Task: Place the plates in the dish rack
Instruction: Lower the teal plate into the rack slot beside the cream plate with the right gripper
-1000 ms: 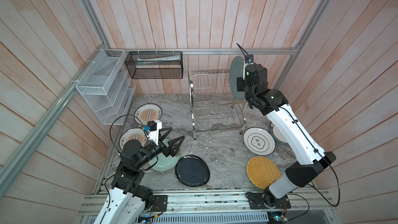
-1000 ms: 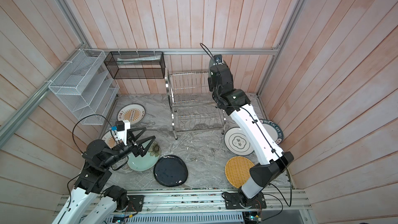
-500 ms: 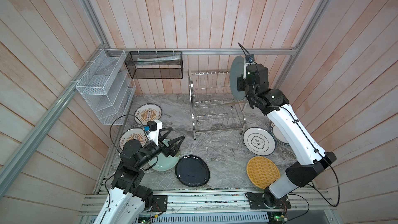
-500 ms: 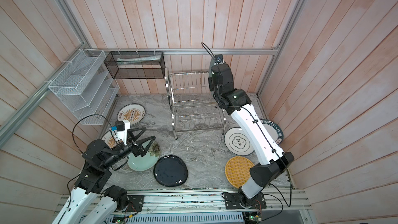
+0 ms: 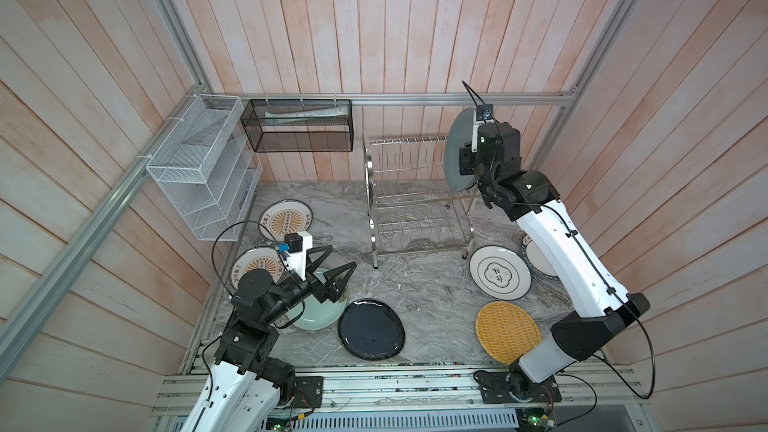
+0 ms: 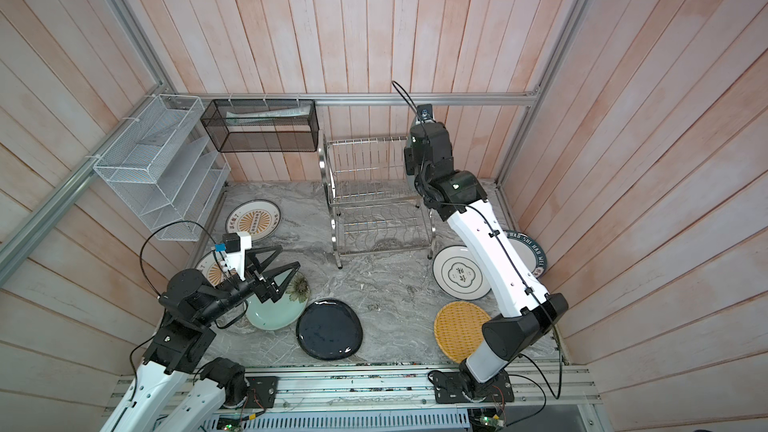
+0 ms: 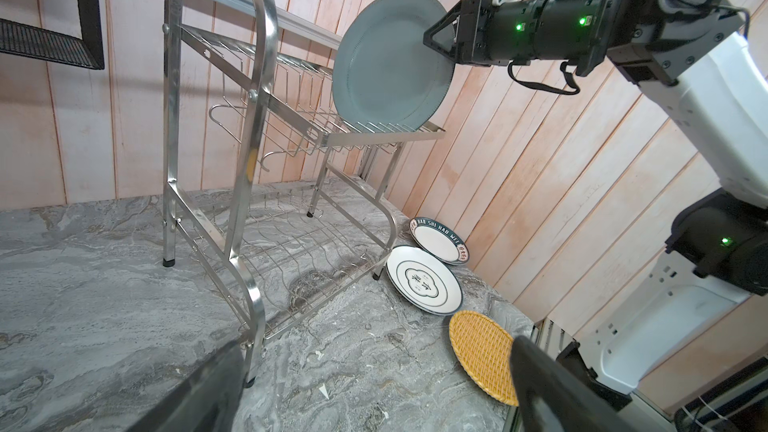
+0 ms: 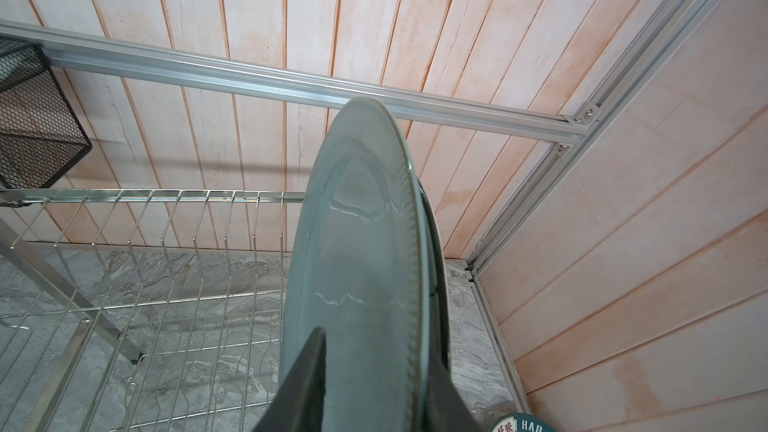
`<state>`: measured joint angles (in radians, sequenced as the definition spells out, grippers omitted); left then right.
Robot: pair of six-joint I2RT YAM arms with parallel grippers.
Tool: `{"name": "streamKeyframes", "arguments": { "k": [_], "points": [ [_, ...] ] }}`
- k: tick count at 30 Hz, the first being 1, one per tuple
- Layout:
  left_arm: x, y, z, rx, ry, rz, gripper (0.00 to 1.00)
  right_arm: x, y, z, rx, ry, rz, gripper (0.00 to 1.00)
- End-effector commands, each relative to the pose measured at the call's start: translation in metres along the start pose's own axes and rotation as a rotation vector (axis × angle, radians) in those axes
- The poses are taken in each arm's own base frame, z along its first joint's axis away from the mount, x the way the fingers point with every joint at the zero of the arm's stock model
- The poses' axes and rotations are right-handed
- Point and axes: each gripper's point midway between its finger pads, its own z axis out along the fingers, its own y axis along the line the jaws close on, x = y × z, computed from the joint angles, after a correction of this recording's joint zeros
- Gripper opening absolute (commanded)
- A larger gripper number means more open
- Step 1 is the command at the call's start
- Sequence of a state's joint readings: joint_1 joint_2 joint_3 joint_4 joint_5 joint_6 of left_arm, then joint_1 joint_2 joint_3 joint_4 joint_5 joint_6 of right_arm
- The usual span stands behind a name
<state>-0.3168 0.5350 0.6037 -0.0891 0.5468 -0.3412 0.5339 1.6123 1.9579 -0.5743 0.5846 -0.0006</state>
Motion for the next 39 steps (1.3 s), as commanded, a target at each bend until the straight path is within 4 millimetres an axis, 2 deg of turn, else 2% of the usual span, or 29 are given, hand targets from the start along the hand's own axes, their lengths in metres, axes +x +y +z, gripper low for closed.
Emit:
{"name": "streamKeyframes", "arguments": {
  "k": [1, 14, 21, 27, 39],
  "points": [
    [0.001, -0.002, 0.0, 0.016, -0.001, 0.002, 1.0, -0.018, 0.001, -0.011, -0.043, -0.052, 0.031, 0.31],
    [0.002, -0.001, 0.001, 0.013, 0.0, 0.0, 1.0, -0.015, 0.005, -0.008, -0.058, -0.067, -0.002, 0.0],
    [0.002, -0.001, 0.0, 0.013, 0.001, -0.001, 1.0, -0.008, 0.009, -0.003, -0.074, -0.059, -0.02, 0.02],
    [0.002, -0.001, 0.001, 0.013, 0.001, -0.001, 1.0, -0.003, 0.008, -0.003, -0.097, -0.063, -0.01, 0.13],
    [0.002, -0.001, 0.001, 0.014, 0.002, -0.001, 1.0, 0.002, 0.005, -0.003, -0.12, -0.063, -0.001, 0.2]
  ]
}}
